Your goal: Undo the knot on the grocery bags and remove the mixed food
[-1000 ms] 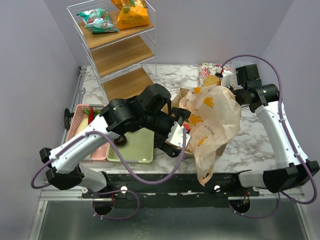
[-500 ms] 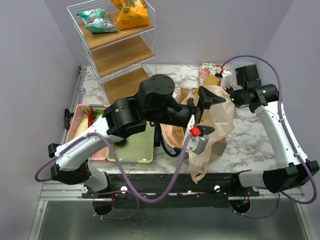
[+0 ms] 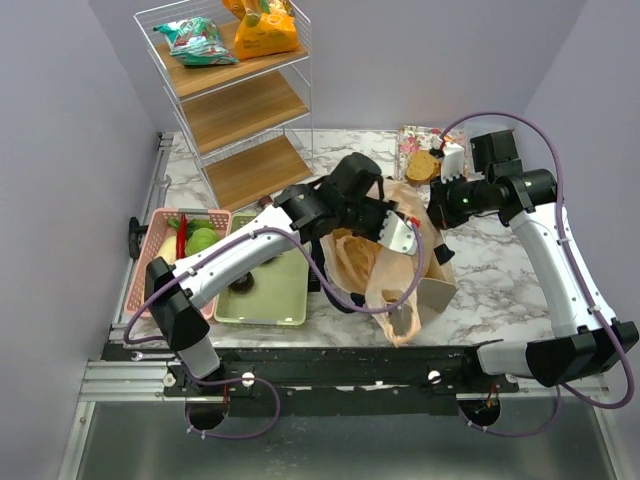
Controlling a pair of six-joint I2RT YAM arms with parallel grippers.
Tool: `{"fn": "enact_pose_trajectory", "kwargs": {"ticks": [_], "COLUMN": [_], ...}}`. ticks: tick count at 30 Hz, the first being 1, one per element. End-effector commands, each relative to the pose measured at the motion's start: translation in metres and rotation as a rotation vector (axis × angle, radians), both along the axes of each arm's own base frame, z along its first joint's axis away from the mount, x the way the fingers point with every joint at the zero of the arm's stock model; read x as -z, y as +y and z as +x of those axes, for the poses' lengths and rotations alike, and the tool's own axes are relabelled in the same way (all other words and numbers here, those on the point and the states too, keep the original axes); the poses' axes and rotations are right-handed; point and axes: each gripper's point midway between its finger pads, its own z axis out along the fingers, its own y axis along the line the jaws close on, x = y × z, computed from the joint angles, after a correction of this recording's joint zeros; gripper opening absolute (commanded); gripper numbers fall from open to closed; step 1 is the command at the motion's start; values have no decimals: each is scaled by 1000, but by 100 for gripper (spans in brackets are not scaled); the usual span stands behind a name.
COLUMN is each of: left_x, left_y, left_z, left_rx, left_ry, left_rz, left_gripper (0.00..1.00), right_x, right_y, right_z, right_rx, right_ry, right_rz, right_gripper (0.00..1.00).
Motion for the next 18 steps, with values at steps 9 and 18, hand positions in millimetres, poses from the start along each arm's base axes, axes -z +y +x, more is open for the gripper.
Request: {"fn": "enact_pose_trajectory", "kwargs": {"ticks": [9,18], "left_x": [198,35], "left_y": [49,41], "left_z": [47,-2], "left_rx": [-146,-92], "left_ry": [175,177], "left_rz": [582,209], "left_gripper": [15,98], "right_x": [-5,11], "right_y": [-5,-34], "right_z": [4,7], "right_rx": [-2,46], "right_ry": [-35,-55], "right_rz": [-25,-182], "right_gripper": [1,1]}}
